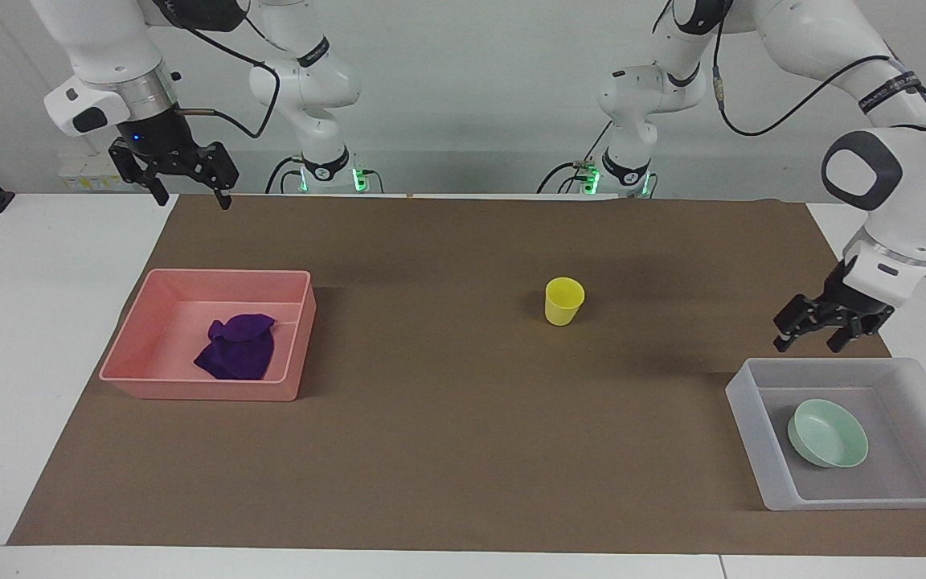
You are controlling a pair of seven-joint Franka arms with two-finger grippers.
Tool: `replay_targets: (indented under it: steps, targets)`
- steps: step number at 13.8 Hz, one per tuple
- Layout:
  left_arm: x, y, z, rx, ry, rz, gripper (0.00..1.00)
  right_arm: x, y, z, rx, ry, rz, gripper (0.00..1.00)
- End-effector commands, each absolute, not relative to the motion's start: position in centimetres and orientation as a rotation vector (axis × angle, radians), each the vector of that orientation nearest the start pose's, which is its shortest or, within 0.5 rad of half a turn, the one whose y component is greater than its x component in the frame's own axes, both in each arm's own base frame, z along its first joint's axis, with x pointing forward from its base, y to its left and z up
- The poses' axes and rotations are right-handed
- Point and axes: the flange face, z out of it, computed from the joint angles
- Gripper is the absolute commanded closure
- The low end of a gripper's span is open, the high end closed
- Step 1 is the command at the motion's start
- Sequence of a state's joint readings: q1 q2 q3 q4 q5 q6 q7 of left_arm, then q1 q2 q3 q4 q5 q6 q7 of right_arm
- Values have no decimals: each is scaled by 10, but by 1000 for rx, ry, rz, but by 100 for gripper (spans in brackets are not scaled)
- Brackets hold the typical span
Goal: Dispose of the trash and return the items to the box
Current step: 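Move the left gripper out to the yellow cup, then grasp the yellow cup with the left gripper and lift it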
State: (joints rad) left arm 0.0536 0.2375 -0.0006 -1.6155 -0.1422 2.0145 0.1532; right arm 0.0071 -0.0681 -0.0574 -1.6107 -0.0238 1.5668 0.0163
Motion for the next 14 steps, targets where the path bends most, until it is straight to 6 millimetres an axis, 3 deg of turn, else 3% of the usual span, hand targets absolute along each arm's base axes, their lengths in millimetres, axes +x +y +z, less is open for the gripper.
replay_targets:
  steps: [1, 5, 9, 11, 14]
  targets:
    - [615, -20, 492, -3244, 161, -185, 0, 531, -29, 643, -3171, 125, -34, 0]
    - [583, -109, 465, -3246, 282, -131, 0, 530, -30, 641, -3171, 125, -29, 0]
    - [532, -183, 422, -3246, 343, -213, 0, 531, -31, 641, -3171, 127, -41, 0]
    - [516, -205, 408, -3239, 412, -221, 0, 531, -34, 641, -3172, 132, -38, 0]
    - [491, -220, 376, -3225, 476, -189, 0, 530, -33, 640, -3172, 125, -28, 0]
